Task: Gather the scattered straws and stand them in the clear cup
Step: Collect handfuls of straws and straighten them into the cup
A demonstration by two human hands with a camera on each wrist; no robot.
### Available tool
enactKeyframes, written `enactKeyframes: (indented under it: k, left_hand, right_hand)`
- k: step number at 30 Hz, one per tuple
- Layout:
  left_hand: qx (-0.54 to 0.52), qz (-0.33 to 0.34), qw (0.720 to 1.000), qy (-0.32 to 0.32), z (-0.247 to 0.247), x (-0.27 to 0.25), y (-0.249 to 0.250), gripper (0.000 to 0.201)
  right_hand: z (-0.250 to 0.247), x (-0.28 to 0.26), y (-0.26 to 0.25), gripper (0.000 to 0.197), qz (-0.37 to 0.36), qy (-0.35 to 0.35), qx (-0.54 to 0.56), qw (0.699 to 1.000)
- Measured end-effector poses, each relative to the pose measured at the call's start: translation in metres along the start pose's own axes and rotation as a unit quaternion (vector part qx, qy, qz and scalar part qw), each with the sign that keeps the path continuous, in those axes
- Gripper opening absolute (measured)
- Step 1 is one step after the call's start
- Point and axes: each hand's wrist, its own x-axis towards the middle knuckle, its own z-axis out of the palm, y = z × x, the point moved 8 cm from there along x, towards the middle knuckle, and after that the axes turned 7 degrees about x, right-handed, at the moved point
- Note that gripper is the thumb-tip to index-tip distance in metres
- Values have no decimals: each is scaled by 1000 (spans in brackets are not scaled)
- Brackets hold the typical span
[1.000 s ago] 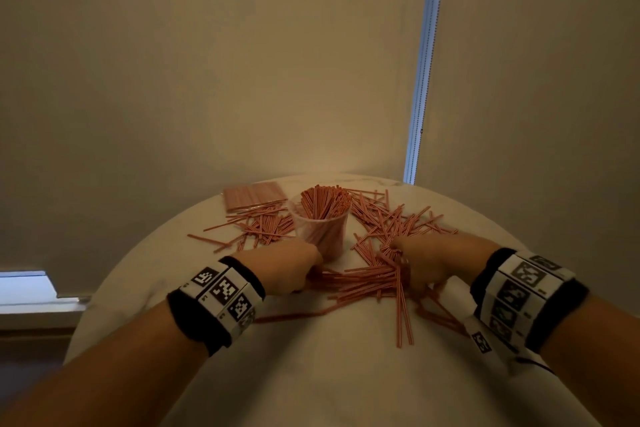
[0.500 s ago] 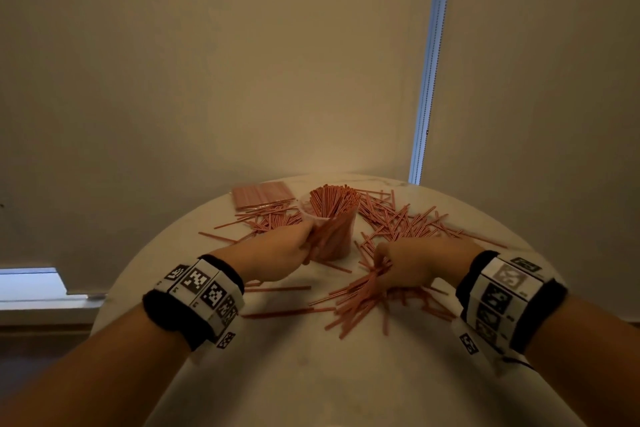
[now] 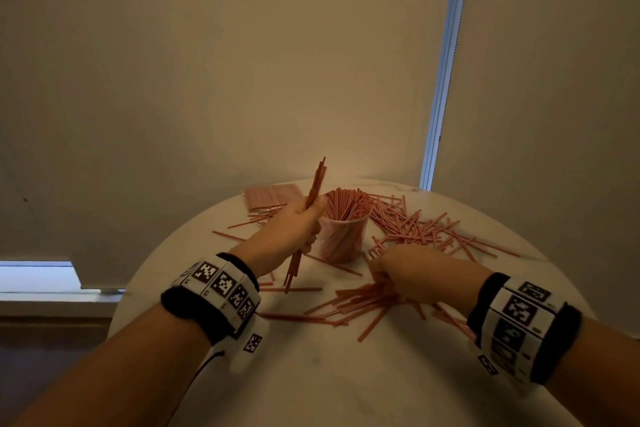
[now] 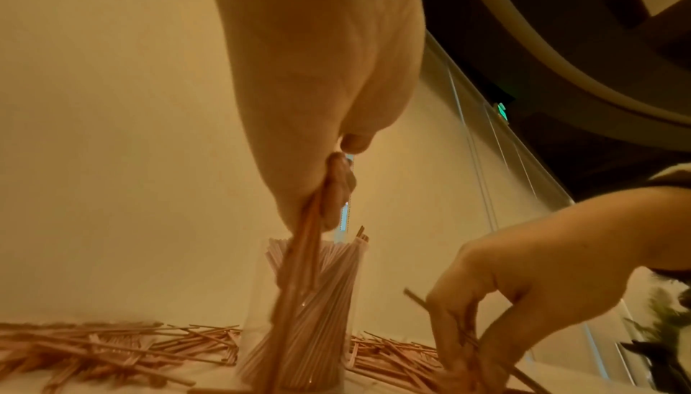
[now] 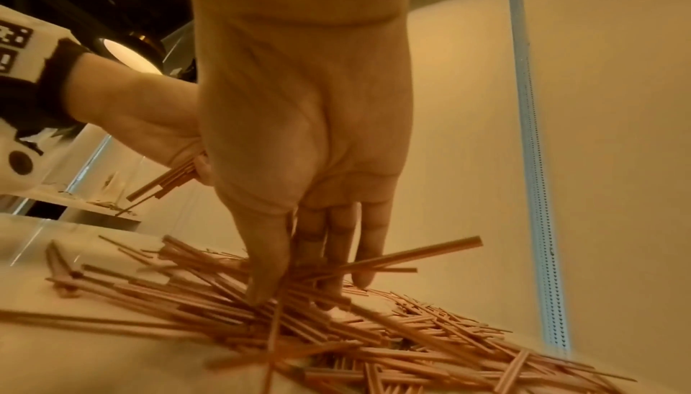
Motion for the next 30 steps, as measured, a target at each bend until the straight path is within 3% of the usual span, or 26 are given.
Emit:
enactKeyframes:
  k: [6,10,15,17,20,23,27,30]
  left_hand:
    - [-58,-28,990,125,-32,5,-10,42]
    - [-88,-12,989,118,-32,3,-4,45]
    - [4,62,995,72,-2,-1,19,74]
    - [16,72,993,88,6,2,23,59]
    - [-6,37,981,190,-12,9,19,45]
    - [-73,-17,962,263,-37,16,5,46]
    - [-197,-38,936,289,-49,22,-6,44]
    - [-240,-35,923,299,-53,30,-6,45]
  right_hand:
    - [-28,-7,9,15,-4,80,142,987]
    - [-57,-15,15,17,2,161,263,951]
    - [-86,-7,-8,7,-26,225,329,917]
    - [-92,2,-27,18,-46,221,337,914]
    - [-98,17,-52,18,-68,213,330,917]
    - [-103,28,-63,40,-87,214,329,916]
    - [-105,40,-70,81,-82,244,345,903]
    - [-103,50,-72,85,-44,274,370,887]
